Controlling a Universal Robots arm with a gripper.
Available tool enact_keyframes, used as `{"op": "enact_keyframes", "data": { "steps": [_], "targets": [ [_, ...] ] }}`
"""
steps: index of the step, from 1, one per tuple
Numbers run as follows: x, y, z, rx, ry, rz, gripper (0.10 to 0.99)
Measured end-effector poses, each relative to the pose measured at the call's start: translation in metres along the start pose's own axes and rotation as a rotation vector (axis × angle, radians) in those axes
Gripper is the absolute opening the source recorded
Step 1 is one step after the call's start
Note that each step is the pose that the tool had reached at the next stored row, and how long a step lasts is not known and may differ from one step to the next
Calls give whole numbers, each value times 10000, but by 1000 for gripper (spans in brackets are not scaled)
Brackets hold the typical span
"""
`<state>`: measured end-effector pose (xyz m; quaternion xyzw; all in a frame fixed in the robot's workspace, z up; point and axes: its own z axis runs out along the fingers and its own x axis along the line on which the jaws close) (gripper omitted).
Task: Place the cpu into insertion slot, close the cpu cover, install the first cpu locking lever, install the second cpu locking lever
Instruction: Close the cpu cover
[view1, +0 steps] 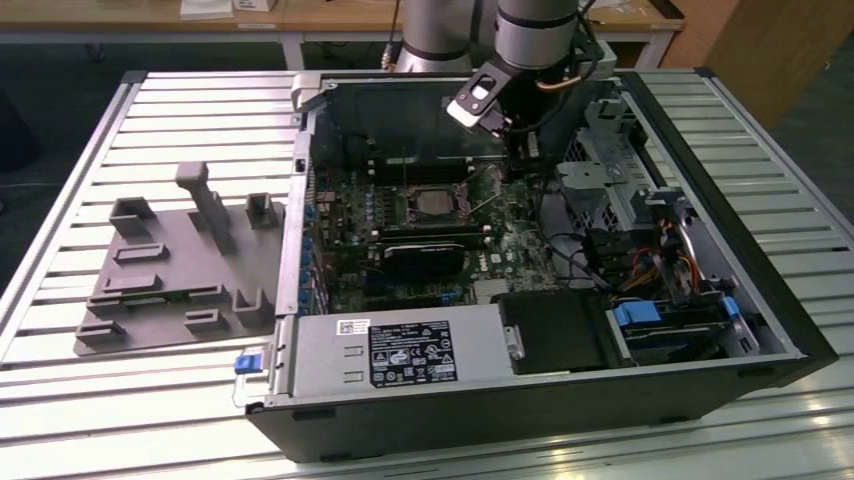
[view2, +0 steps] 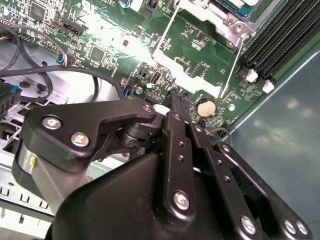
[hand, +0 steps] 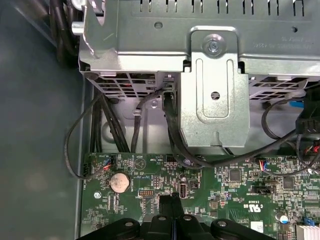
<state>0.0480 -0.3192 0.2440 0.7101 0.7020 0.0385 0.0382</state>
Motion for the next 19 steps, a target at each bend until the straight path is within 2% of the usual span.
{"op": "enact_keyframes", "data": {
  "steps": [1, 3, 11, 12, 19],
  "targets": [
    [0, 1, 1, 34, 1, -2, 102],
    [1, 2, 4, 254, 0, 0, 102],
    [1, 42, 18, 1701, -18, -1, 102],
    [1, 43, 20, 1847, -19, -1, 102],
    [0, 33, 19, 1874, -19, 0, 102]
  ]
}}
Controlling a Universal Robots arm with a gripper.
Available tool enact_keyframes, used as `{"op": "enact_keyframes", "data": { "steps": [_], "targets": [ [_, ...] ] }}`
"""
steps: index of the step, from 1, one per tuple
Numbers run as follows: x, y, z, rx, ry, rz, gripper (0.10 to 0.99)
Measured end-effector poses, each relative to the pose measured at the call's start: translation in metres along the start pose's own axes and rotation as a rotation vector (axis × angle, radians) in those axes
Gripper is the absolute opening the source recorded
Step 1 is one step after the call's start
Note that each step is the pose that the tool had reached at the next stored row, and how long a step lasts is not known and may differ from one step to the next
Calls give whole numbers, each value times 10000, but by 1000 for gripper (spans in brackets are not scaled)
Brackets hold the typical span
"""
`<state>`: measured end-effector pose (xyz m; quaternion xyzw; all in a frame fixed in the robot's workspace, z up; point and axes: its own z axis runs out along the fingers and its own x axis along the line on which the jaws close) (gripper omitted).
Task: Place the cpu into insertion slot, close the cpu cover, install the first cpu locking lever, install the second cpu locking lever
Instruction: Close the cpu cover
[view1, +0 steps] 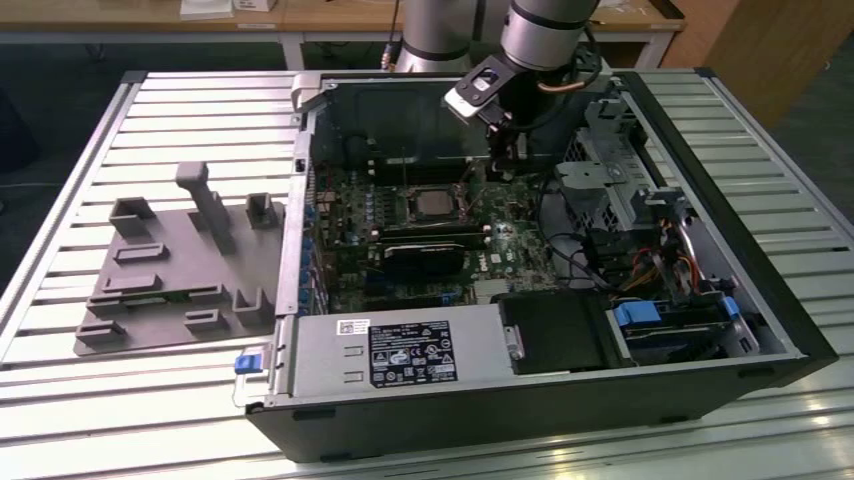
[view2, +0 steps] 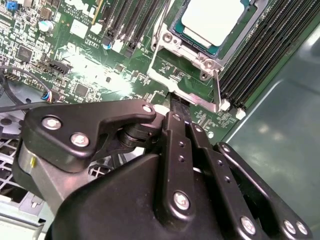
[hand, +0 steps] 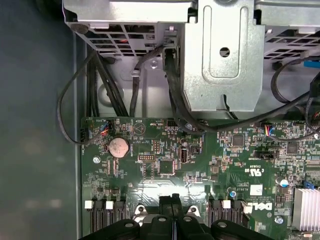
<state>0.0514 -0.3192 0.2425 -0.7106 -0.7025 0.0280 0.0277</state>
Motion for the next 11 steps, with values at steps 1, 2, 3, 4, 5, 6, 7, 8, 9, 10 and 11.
{"op": "enact_keyframes", "data": {
  "steps": [1, 2, 3, 4, 5, 6, 7, 8, 9, 10, 11],
  "targets": [
    [0, -11, 1, -2, 0, 0, 102],
    [0, -27, 2, -6, 0, 0, 102],
    [0, -43, 3, -10, -1, 0, 102],
    [-1, -59, 4, -13, -1, 0, 102],
    [-1, -77, 6, -16, -1, 0, 102],
    [-1, -96, 8, -20, -1, 1, 102],
    [-1, -121, 9, -24, -1, 0, 102],
    [-2, -142, 11, -28, -1, 0, 102],
    [-2, -164, 13, -31, -1, -1, 102],
    [-2, -188, 15, -35, -1, 1, 102],
    [-2, -208, 16, -36, -1, 1, 102]
  ]
}}
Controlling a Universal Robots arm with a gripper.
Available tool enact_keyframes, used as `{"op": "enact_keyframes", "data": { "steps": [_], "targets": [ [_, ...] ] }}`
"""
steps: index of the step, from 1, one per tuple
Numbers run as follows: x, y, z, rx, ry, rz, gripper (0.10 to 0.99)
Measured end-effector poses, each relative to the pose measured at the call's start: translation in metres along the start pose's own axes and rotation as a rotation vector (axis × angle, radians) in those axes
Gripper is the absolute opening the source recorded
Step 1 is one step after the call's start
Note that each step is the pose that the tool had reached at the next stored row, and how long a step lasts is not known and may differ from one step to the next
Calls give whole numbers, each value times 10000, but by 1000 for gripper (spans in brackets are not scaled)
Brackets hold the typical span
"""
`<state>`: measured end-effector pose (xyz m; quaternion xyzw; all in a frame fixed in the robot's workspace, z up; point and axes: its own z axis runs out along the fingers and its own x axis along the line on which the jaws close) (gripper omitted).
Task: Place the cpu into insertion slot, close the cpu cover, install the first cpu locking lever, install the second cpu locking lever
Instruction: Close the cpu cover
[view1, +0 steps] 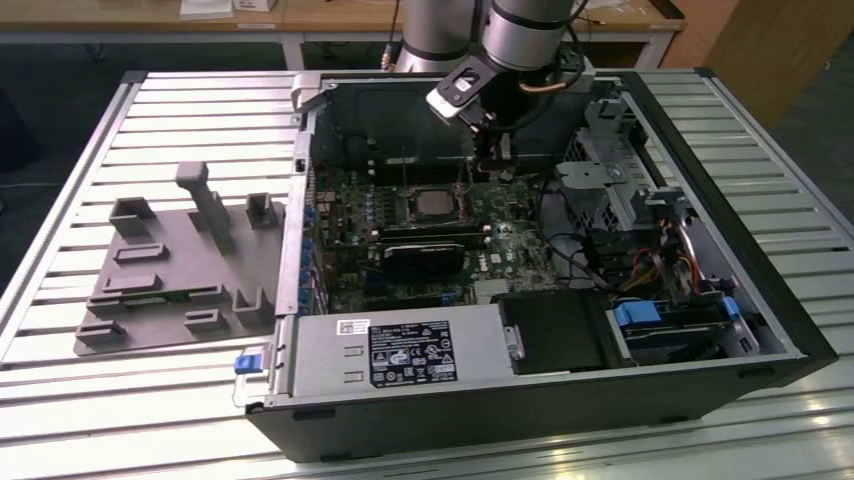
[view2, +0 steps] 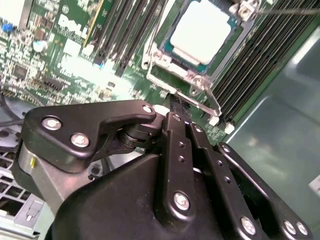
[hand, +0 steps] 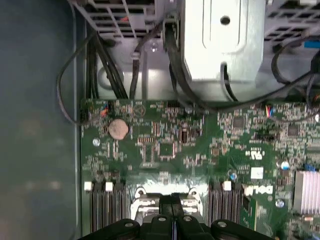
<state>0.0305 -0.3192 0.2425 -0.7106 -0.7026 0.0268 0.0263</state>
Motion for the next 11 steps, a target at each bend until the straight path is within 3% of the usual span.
{"op": "enact_keyframes", "data": {
  "steps": [6, 11],
  "targets": [
    [-1, -105, 8, -8, 1, -1, 102],
    [-2, -151, 12, -19, 1, -1, 102]
  ]
}}
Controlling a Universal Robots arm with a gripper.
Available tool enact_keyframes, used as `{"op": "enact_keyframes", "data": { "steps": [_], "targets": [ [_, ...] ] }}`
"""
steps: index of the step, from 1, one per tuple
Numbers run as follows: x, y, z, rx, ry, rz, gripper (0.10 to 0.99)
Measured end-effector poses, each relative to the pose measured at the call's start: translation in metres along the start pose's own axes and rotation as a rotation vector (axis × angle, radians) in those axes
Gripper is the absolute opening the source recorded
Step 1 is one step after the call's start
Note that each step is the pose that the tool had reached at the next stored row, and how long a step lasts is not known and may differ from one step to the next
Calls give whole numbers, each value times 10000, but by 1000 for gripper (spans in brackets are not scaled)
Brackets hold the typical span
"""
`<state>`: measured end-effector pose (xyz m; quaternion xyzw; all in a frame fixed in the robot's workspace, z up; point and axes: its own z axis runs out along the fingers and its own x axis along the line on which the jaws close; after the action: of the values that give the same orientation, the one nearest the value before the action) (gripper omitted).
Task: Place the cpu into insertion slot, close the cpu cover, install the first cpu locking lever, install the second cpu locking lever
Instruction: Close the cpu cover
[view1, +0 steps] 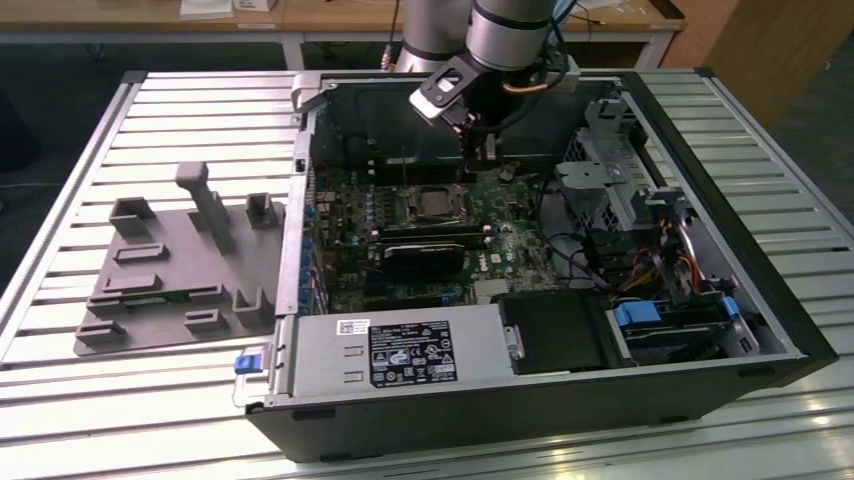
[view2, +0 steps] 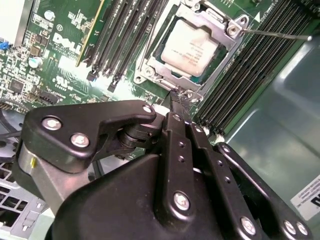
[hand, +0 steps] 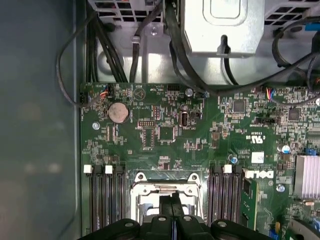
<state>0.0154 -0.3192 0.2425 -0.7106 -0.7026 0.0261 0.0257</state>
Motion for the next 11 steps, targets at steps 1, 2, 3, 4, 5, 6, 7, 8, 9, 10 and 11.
{"op": "enact_keyframes", "data": {
  "steps": [1, 2, 3, 4, 5, 6, 7, 8, 9, 10, 11],
  "targets": [
    [0, -12, 1, -13, -1, 0, 102],
    [0, -28, 4, -41, 0, 0, 102],
    [0, -47, 7, -83, 1, 0, 102],
    [0, -70, 13, -138, 3, -1, 102],
    [-1, -95, 19, -200, 3, 1, 102],
    [-1, -120, 27, -268, 3, 1, 102],
    [-2, -146, 35, -335, 4, -1, 102],
    [-2, -172, 44, -399, 4, 0, 102],
    [-3, -197, 53, -458, 5, 1, 102],
    [-3, -222, 62, -508, 6, 0, 102],
    [-4, -244, 72, -549, 7, 0, 102]
  ]
}}
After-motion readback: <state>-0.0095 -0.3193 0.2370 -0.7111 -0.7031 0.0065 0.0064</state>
